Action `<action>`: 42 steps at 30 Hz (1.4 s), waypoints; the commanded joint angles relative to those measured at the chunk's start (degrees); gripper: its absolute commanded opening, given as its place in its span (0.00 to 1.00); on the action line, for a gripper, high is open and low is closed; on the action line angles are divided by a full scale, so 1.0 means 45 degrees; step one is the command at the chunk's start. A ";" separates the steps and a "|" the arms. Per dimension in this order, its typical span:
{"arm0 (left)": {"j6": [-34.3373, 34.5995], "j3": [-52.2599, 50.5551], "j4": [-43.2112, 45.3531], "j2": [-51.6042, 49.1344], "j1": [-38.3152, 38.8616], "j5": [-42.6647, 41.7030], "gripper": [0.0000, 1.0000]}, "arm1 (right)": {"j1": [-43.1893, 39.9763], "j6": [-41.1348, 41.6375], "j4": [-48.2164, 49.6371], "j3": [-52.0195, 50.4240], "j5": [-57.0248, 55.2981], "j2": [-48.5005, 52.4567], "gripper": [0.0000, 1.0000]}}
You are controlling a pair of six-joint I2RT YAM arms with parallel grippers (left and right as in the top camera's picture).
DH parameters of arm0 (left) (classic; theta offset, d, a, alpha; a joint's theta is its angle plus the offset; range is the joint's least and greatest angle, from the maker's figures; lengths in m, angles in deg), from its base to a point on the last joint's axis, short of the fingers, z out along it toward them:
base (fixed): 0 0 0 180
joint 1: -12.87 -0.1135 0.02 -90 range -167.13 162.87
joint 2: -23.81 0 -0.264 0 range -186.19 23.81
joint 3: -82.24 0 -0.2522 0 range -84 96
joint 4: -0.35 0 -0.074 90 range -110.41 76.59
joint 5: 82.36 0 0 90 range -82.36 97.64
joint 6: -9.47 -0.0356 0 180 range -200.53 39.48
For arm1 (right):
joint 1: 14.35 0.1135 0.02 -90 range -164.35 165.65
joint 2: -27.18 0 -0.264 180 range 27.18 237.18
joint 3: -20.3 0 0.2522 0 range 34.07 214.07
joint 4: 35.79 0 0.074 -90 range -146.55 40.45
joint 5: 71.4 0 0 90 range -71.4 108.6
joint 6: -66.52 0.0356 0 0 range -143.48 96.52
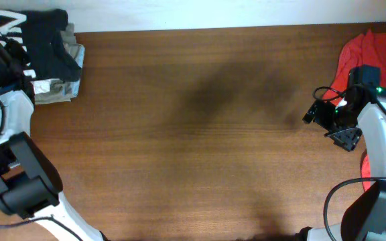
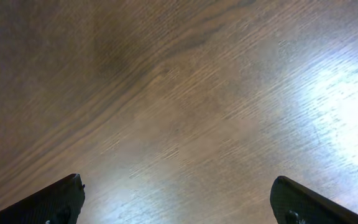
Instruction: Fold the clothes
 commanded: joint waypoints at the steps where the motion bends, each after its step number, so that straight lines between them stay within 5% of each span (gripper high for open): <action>1: -0.0709 0.0316 0.0602 -0.0908 -0.0554 0.1088 0.08 | -0.0024 0.0000 -0.0005 0.0165 -0.0102 -0.0214 0.99; 5: -0.0699 0.0316 0.1069 -0.1433 -0.1588 0.0967 0.15 | -0.0024 0.0000 -0.0005 0.0165 -0.0102 -0.0214 0.99; 6: -0.0695 0.0316 0.1263 -0.1593 -0.1773 0.0787 0.51 | -0.0024 0.0000 -0.0005 0.0165 -0.0102 -0.0214 0.99; 7: -0.0690 0.0316 0.1569 -0.1613 -0.1889 0.0170 0.99 | -0.0024 0.0000 -0.0005 0.0165 -0.0102 -0.0214 0.99; 9: -0.0695 0.0437 0.2205 -0.1583 -0.2098 -0.1438 0.99 | -0.0024 0.0000 -0.0005 0.0165 -0.0102 -0.0214 0.99; 11: -0.0695 0.1141 0.0602 -0.1375 -0.1967 -0.1700 0.99 | -0.0024 0.0000 -0.0005 0.0165 -0.0102 -0.0214 0.99; 13: -0.0690 0.2531 -0.0665 -0.1345 -0.1467 -0.4177 0.96 | -0.0024 0.0000 -0.0005 0.0165 -0.0102 -0.0214 0.99; 14: -0.0695 0.2793 -0.0471 -0.1345 -0.1064 -0.4371 0.36 | -0.0024 0.0000 -0.0005 0.0165 -0.0102 -0.0214 0.99; 15: -0.0685 0.2793 0.0379 -0.1515 -0.0709 -0.3240 0.04 | -0.0024 0.0000 -0.0005 0.0165 -0.0102 -0.0214 0.99; 16: -0.0690 0.2803 0.1200 -0.1855 -0.0403 -0.2574 0.02 | -0.0024 -0.0005 -0.0005 0.0165 -0.0102 -0.0214 0.99; 22: -0.0695 0.4959 -0.1647 -0.5357 -0.0107 -0.2749 0.12 | -0.0024 0.0000 -0.0005 0.0165 -0.0102 -0.0214 0.98; 26: -0.0690 0.6416 -0.3468 -0.4945 -0.0053 -0.4235 0.14 | -0.0024 -0.0005 -0.0005 0.0165 -0.0102 -0.0214 0.99; 28: -0.0690 0.8184 -0.5115 -0.3876 0.0073 -0.4231 0.22 | -0.0024 0.0000 -0.0005 0.0165 -0.0102 -0.0214 0.99; 29: -0.0680 0.9136 -0.6518 -0.2861 0.0223 -0.4250 0.37 | -0.0024 0.0000 -0.0005 0.0165 -0.0102 -0.0214 0.99; 30: -0.0680 0.9539 -0.7776 -0.1778 0.0316 -0.4648 0.99 | -0.0024 0.0000 -0.0005 0.0165 -0.0102 -0.0214 0.99; 35: -0.0680 0.9573 -1.2949 0.3264 0.0335 -1.1254 0.99 | -0.0024 0.0005 0.0015 0.0165 -0.0087 -0.0214 0.99; 37: -0.0685 0.9573 -1.5407 0.5158 0.0335 -1.1555 0.99 | -0.0024 0.0005 0.1855 0.0165 0.0019 -0.0214 0.99; 40: -0.0690 0.9573 -1.7500 0.6785 0.0335 -1.1366 0.99 | -0.0097 -0.0053 0.1481 0.0219 0.3735 -0.0423 0.99; 42: -0.0690 0.9573 -1.8671 0.7495 0.0335 -1.1361 0.99 | -0.0092 -0.0743 0.1933 0.0228 0.3861 -0.2093 0.99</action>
